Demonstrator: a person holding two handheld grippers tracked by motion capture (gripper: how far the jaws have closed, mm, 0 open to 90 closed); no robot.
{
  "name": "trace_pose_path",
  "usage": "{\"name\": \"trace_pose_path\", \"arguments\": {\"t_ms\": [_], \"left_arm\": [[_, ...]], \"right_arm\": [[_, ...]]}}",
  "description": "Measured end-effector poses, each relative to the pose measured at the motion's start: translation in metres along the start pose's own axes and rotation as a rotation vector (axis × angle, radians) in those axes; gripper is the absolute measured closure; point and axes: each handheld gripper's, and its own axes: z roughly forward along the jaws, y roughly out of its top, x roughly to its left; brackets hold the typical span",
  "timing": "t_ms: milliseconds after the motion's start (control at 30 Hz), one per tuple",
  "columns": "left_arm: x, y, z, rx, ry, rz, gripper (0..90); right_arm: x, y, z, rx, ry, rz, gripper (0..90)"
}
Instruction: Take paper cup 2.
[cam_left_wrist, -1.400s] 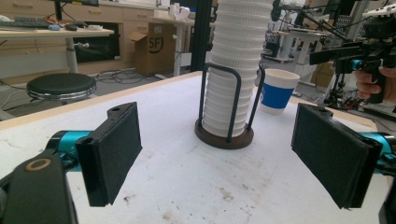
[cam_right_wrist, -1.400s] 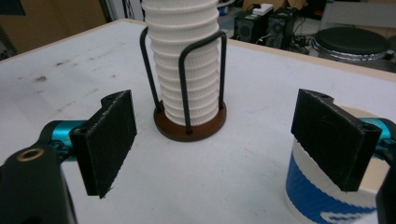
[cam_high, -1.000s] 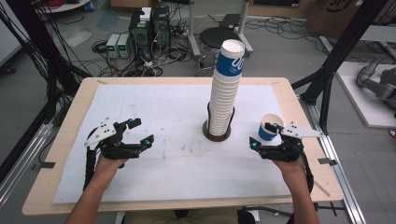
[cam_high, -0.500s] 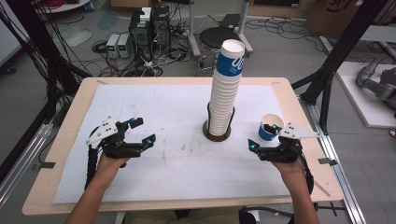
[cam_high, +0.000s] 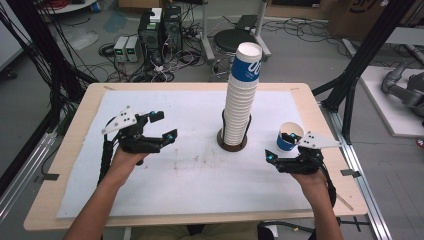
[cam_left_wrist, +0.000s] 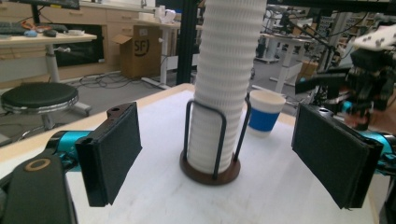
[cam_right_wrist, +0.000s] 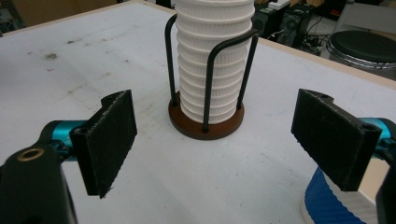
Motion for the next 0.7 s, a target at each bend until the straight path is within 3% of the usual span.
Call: {"name": "trace_pose_path", "arguments": {"t_ms": [200,333,467,700], "left_arm": [[0.000,0.034,0.022,-0.010,-0.047,0.004,15.4],[0.000,0.044,0.032,-0.001,-0.060,0.012,15.5],[0.000,0.063,0.051,0.007,-0.076,0.009,15.5],[-0.005,0.093,0.079,0.018,-0.109,0.047,15.5]], "right_arm": [[0.001,0.001,0.002,0.007,0.015,0.004,14.3],[0.000,0.000,0.002,0.007,0.016,0.004,14.3],[-0.001,0.000,0.001,0.005,0.014,0.008,14.3],[0.000,0.001,0.001,0.010,0.014,0.002,14.3]]}}
